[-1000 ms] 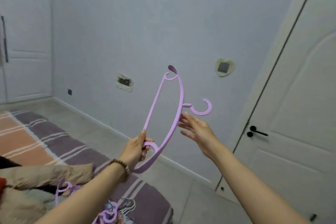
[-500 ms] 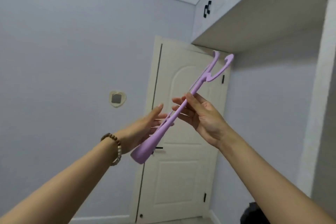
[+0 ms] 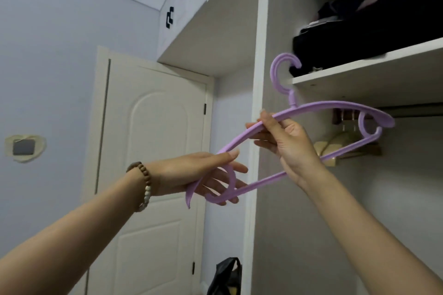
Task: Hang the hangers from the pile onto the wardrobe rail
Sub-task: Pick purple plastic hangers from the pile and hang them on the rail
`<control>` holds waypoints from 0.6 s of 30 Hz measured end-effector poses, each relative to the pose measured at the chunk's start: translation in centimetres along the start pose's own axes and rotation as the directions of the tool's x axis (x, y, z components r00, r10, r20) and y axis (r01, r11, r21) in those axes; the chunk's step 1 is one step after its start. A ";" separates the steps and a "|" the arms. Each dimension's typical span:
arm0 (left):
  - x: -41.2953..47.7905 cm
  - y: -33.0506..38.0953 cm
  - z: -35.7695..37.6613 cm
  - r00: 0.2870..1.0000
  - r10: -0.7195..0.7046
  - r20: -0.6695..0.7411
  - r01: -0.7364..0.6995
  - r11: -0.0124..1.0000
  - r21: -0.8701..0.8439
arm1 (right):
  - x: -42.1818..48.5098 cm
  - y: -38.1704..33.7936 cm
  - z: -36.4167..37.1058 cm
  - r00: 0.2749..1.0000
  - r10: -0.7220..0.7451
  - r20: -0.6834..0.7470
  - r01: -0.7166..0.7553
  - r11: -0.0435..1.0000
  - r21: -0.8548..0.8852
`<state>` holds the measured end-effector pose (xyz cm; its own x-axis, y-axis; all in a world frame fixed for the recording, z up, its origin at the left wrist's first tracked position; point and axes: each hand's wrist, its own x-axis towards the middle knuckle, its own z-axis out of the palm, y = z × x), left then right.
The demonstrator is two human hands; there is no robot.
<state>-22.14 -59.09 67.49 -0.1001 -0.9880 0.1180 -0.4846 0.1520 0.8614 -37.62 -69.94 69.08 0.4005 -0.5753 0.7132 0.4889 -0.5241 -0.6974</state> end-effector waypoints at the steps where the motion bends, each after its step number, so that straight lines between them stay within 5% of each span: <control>1: 1.6 0.5 0.8 1.000 0.022 -0.004 -0.022 1.000 0.019 | 0.5 0.1 -2.0 1.000 0.003 -0.022 -0.003 1.000 0.000; 11: 16.1 3.5 8.9 0.940 0.293 -0.172 -0.294 0.956 0.020 | 4.3 1.5 -19.1 0.968 0.063 -0.241 -0.063 0.998 0.009; 18: 23.9 5.4 14.9 0.883 0.314 -0.350 -0.328 0.944 0.021 | 6.3 3.5 -24.6 0.906 -0.019 -0.422 -0.031 0.993 -0.110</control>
<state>-40.12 -81.47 67.58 0.0631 -0.8344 0.5476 -0.4430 0.4682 0.7645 -52.40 -90.85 69.36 0.0266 -0.7768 0.6292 0.3877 -0.5722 -0.7227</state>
